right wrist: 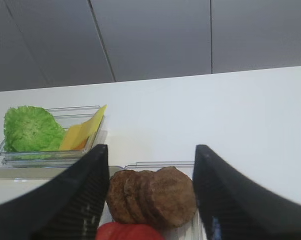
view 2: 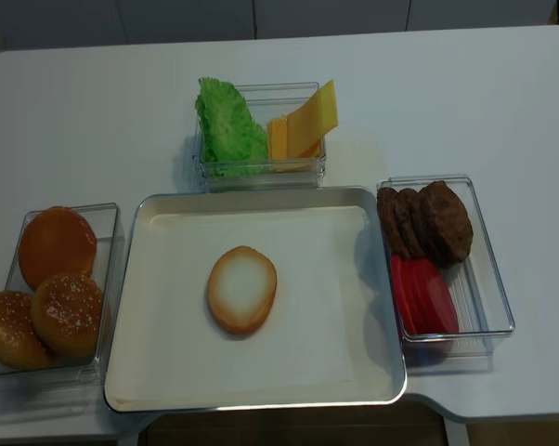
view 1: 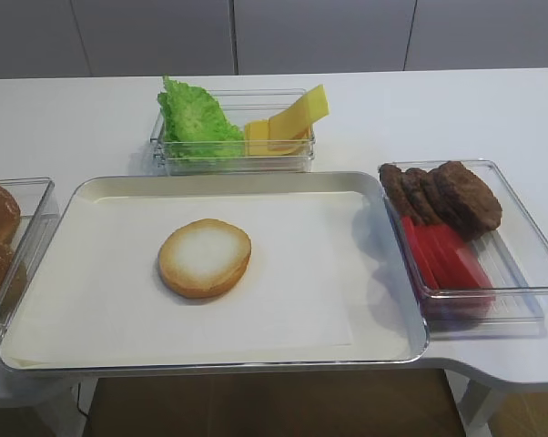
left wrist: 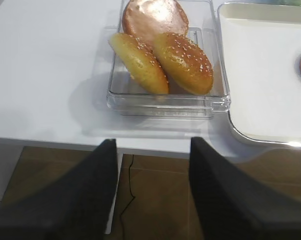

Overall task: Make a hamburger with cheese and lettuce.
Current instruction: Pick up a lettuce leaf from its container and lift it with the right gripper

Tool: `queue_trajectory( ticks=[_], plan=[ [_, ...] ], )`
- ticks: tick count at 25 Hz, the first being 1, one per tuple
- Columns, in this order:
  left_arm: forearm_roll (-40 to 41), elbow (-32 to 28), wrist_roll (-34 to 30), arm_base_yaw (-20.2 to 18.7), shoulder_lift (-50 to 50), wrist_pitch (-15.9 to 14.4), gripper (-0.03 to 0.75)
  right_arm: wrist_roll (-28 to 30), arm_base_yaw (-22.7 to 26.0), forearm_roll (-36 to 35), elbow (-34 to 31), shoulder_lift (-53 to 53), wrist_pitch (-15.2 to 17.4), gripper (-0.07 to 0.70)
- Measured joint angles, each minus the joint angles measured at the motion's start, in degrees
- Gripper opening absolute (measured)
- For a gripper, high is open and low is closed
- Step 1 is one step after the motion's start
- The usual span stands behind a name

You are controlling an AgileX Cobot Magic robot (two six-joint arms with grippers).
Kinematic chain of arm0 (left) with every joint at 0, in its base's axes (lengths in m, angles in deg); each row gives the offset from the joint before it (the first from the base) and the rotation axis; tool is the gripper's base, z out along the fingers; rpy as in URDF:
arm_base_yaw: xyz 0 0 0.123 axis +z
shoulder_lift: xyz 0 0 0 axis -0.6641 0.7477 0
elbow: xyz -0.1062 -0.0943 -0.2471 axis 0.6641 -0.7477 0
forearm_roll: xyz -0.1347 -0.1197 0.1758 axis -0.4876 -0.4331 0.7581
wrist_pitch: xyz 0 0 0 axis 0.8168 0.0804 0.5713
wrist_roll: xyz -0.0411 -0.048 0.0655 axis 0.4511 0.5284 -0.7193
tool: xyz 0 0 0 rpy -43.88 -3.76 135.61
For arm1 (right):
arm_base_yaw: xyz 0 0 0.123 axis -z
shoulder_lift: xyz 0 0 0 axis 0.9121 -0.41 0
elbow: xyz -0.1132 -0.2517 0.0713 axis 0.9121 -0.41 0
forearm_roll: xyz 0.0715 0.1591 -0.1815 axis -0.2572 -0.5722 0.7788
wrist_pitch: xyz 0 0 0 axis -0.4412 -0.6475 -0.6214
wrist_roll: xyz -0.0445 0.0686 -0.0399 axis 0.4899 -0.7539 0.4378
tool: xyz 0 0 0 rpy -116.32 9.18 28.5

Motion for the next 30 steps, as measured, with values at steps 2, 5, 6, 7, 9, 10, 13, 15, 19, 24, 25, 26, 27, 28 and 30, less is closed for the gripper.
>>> queue_trajectory(
  ticks=[2,5,6,7,9,10,13,15,19,24,25,26,27,28,30],
  plan=[
    [0.00,0.00,0.00,0.00,0.00,0.00,0.351,3.01,0.00,-3.12,2.90,-3.71,0.00,0.406],
    [0.00,0.00,0.00,0.00,0.00,0.00,0.351,5.73,0.00,-9.31,7.50,-10.05,0.55,0.403],
    [0.00,0.00,0.00,0.00,0.00,0.00,0.351,6.17,-0.23,-11.20,9.21,-12.44,0.83,0.397],
    [0.00,0.00,0.00,0.00,0.00,0.00,0.351,6.48,-1.03,-12.33,10.63,-14.85,0.98,0.390],
    [0.00,0.00,0.00,0.00,0.00,0.00,0.351,7.46,-3.47,-13.39,14.09,-19.32,1.11,0.379],
    [0.00,0.00,0.00,0.00,0.00,0.00,0.351,7.96,-5.30,-13.50,15.49,-21.80,1.11,0.376],
    [0.00,0.00,0.00,0.00,0.00,0.00,0.351,8.18,-11.10,-13.24,20.55,-29.22,1.11,0.374],
    [0.00,0.00,0.00,0.00,0.00,0.00,0.351,6.52,-14.88,-13.11,23.42,-34.29,0.43,0.372],
    [0.00,0.00,0.00,0.00,0.00,0.00,0.351,3.71,-21.11,-12.30,29.63,-45.48,-1.11,0.371],
    [0.00,0.00,0.00,0.00,0.00,0.00,0.351,3.06,-27.78,-12.06,39.33,-58.99,-2.95,0.371],
    [0.00,0.00,0.00,0.00,0.00,0.00,0.351,2.46,-28.75,-12.06,41.19,-61.52,-3.04,0.371],
    [0.00,0.00,0.00,0.00,0.00,0.00,0.351,2.16,-29.37,-12.06,43.43,-63.51,-3.15,0.371],
    [0.00,0.00,0.00,0.00,0.00,0.00,0.351,2.01,-29.93,-12.06,45.61,-65.85,-3.07,0.371],
    [0.00,0.00,0.00,0.00,0.00,0.00,0.351,1.91,-30.58,-12.06,47.67,-68.04,-3.07,0.371],
    [0.00,0.00,0.00,0.00,0.00,0.00,0.351,1.29,-31.35,-12.06,51.17,-71.78,-3.07,0.371]
  ],
)
